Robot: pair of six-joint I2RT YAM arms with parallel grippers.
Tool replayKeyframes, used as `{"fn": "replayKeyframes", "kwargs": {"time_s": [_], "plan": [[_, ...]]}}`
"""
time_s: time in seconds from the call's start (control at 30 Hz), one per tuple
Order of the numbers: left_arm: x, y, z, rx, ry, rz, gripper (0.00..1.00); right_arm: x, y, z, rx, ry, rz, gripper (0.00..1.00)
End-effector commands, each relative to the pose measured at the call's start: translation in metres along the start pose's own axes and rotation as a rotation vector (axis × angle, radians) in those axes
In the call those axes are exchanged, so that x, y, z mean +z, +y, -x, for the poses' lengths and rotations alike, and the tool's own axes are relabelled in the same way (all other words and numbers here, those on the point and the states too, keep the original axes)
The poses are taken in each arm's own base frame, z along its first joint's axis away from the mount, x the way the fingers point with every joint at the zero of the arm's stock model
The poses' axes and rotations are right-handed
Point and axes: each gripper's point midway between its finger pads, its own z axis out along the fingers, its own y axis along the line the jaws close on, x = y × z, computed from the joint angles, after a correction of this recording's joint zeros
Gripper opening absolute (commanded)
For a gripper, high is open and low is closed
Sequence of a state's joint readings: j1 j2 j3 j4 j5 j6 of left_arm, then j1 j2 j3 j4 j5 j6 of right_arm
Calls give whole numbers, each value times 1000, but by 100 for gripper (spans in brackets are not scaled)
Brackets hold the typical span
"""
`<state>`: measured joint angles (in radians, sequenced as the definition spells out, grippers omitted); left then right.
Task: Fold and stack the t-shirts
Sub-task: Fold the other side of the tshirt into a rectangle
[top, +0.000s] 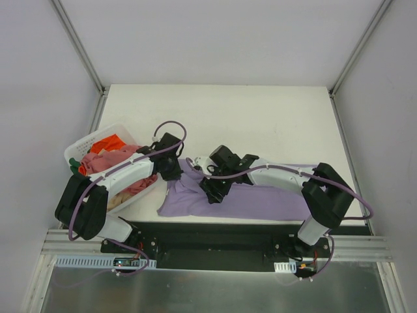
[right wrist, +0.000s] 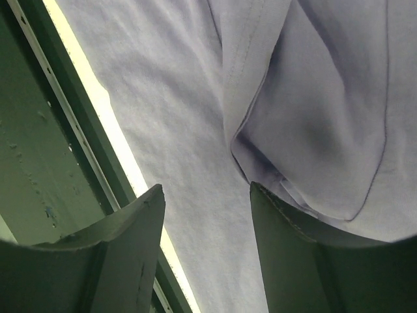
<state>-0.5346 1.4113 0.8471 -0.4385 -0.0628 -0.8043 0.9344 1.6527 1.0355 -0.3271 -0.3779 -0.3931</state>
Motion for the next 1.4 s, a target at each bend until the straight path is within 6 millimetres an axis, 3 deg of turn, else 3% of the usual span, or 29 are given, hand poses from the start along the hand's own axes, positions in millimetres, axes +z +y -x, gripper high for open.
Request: {"fn": "replayKeyframes", "kwargs": {"time_s": [0.0, 0.27, 0.67, 0.87, 1.0, 1.17, 1.37], "plan": [[-3, -9, 10, -4, -15, -19, 0, -3, -4, 8, -49, 11, -15, 57], [-2, -7, 9, -2, -9, -13, 0, -4, -13, 13, -76, 38, -53, 57], [-3, -8, 9, -8, -8, -20, 0, 15, -19, 2, -48, 83, -53, 51], [-2, -12, 10, -16, -2, -27, 0, 24, -31, 4, -28, 76, -104, 36], [-2, -13, 10, -11, 1, -28, 0, 19, -36, 7, -13, 51, -147, 24], [-1, -13, 9, -7, 4, -31, 0, 11, -39, 9, -13, 37, -182, 1], [-9, -13, 11, 83, -11, -60, 0, -7, -34, 6, -50, 40, -188, 1]]}}
